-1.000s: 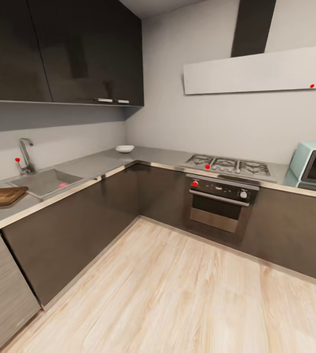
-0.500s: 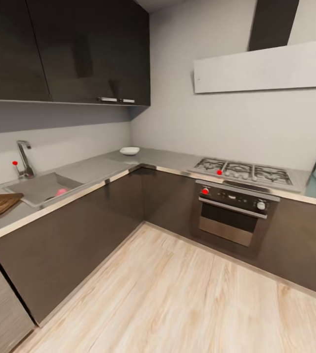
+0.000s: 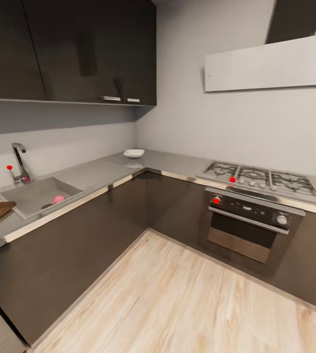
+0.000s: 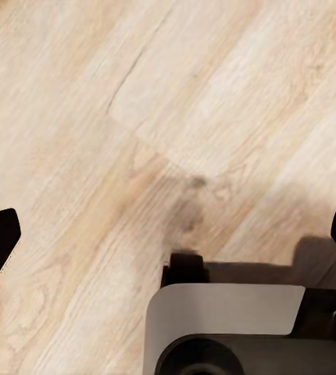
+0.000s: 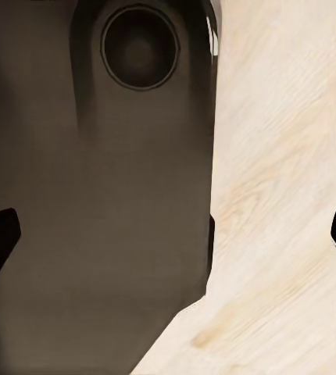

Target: In the kitchen, take the Vidalia onion out of the sink, dice it on the chopping board with the paring knife, put the diced onion into the bowl on the countertop, then place both the paring knife and the chopping board into the sink.

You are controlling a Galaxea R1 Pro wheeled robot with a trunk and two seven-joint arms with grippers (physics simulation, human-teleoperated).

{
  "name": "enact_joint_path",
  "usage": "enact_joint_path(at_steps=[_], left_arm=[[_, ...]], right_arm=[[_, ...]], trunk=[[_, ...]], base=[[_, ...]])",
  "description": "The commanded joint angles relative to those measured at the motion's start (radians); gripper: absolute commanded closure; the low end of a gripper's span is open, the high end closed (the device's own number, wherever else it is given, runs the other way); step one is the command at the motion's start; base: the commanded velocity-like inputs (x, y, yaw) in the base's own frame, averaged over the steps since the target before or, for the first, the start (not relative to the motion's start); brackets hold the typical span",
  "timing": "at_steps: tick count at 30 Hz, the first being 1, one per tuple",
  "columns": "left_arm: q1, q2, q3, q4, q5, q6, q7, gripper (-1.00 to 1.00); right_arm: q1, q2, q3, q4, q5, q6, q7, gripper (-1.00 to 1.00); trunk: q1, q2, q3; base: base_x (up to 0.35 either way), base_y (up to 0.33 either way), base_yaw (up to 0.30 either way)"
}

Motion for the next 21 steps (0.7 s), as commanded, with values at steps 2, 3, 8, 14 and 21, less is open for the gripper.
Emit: enact_joint_path(at_steps=[2,3,8,14,21], left_arm=[[0.0,0.0,0.001,-0.003,0.001,0.006,0.0,-1.0],[0.0,0.0,0.001,-0.003,0.001,0.006,0.0,-1.0],[0.0,0.0,0.001,-0.003,0.001,0.006,0.0,-1.0],[0.0,0.0,0.0,-0.003,0.001,0.006,0.0,-1.0],[0.0,0.0,0.001,-0.003,0.001,0.006,0.001,-1.0]], right_arm=[[0.0,0.0,0.0,0.0,0.0,0.0,0.0,-1.0],[0.0,0.0,0.0,0.0,0.0,0.0,0.0,-1.0],[0.0,0.0,0.0,0.0,0.0,0.0,0.0,-1.0],[0.0,0.0,0.0,0.0,0.0,0.0,0.0,-1.0],[-0.001,0.0,0.0,0.0,0.0,0.0,0.0,-1.0]], trunk=[[0.001,0.0,-0.001],[0.001,0.0,-0.001],[0.001,0.0,-0.001],[0.001,0.0,-0.001],[0.001,0.0,-0.001]], base=[[0.343,0.0,0.092],[0.343,0.0,0.157],[0.343,-0.018,0.163],[0.343,-0.079,0.023],[0.343,-0.097,0.001]])
